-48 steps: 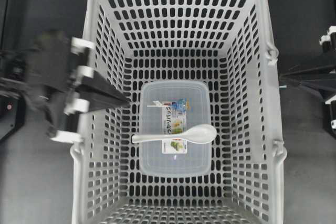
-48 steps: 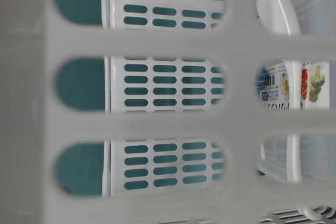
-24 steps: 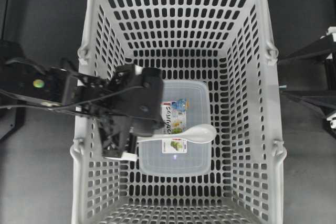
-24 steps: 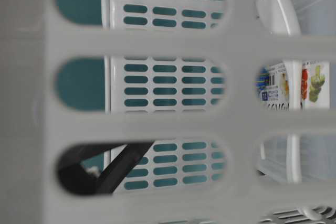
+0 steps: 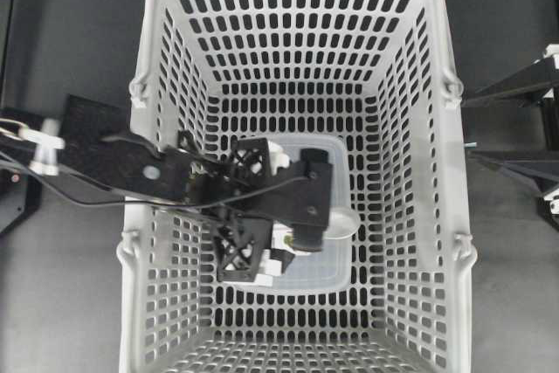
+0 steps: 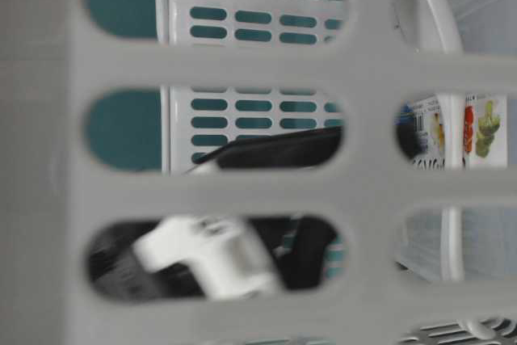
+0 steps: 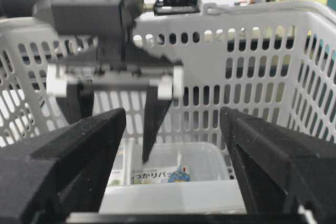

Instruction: Pick up the chinese spoon from the shopping basket with the left arm.

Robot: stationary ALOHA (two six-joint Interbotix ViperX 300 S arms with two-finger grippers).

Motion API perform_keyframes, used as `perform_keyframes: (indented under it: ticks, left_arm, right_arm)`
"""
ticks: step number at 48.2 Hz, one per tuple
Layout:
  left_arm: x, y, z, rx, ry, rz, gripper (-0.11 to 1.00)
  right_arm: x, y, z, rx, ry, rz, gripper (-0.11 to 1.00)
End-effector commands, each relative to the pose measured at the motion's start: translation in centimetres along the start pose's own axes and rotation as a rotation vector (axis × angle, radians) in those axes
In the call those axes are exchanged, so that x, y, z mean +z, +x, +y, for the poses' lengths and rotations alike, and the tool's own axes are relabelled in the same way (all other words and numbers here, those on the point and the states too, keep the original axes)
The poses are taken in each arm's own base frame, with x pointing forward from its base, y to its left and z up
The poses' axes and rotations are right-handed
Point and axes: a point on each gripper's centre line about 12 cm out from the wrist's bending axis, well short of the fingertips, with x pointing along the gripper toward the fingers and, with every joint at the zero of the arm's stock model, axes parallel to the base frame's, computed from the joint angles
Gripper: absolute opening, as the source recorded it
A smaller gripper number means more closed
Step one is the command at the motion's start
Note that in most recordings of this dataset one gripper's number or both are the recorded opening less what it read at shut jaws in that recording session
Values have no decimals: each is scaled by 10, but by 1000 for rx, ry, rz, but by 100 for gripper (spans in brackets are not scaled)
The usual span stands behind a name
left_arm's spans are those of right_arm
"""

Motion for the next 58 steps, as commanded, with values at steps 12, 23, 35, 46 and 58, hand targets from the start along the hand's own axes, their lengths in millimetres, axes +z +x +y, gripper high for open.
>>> perform_keyframes:
  ticks: [12, 23, 35, 46, 58]
  left_arm:
    - [-9, 24, -1, 6, -33, 55, 85]
    - [-8, 22, 0, 7, -30, 56, 52]
    - [21, -23, 2, 6, -37, -21, 13]
    - [64, -99, 1, 6, -45, -76, 13]
    - [92, -155, 0, 12, -53, -72, 13]
  right_arm:
    - [1, 1, -1, -3, 2, -5, 70]
    - [0, 0, -1, -4, 2, -3, 69]
    - [0, 0, -1, -4, 2, -2, 69]
    - [-1, 0, -1, -4, 3, 0, 69]
    - [-1, 0, 0, -2, 3, -5, 69]
